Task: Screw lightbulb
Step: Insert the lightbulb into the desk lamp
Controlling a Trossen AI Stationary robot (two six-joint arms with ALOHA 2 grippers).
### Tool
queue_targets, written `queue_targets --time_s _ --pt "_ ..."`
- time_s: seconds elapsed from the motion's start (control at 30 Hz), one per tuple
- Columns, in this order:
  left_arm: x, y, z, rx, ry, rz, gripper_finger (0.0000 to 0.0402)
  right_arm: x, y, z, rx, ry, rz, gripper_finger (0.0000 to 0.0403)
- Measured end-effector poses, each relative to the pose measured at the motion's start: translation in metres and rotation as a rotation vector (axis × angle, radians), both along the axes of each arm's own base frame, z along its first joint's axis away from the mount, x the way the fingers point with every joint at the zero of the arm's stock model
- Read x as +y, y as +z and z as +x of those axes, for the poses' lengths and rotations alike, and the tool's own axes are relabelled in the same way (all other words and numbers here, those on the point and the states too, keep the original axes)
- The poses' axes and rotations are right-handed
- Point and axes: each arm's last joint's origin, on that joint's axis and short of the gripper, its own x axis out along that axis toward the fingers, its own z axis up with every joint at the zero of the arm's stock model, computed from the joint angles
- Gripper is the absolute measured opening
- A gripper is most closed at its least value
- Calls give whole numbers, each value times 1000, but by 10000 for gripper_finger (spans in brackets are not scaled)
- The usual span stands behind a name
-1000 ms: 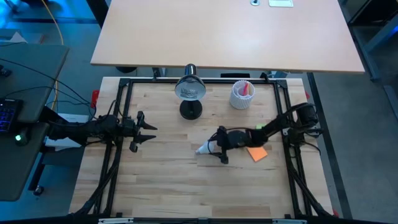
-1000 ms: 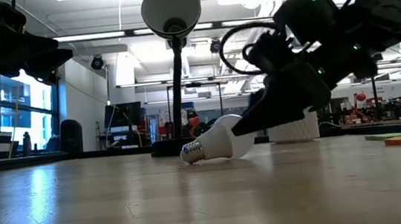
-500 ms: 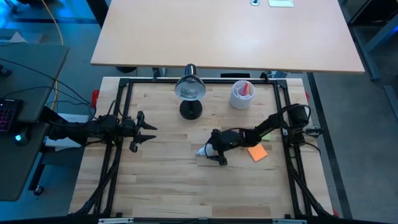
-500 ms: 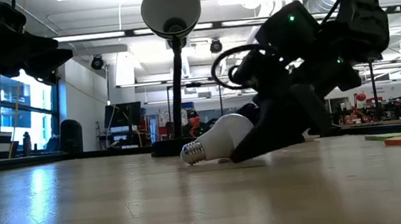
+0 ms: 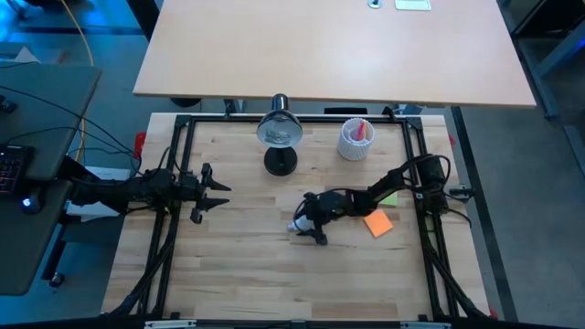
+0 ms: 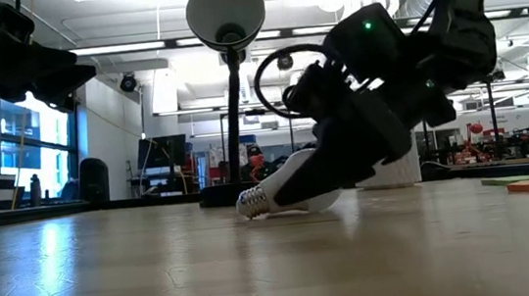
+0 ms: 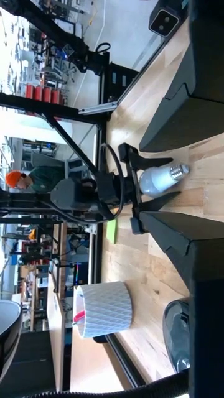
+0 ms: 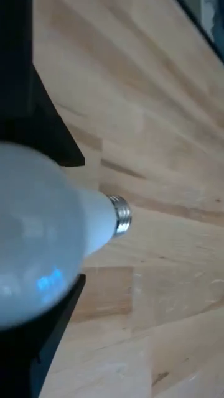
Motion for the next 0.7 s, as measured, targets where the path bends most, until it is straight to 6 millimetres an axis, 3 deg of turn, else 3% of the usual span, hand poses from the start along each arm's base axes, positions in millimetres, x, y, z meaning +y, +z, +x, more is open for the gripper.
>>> queue_targets --time_s 0.23,0.5,0.7 --pt "0 0 0 0 -1 0 161 -3 8 10 -24 -42 45 232" --pt "0 0 0 0 0 0 161 -6 28 30 -99 -73 92 232" --pt "0 0 0 0 0 0 161 -12 60 31 -149 -145 86 232"
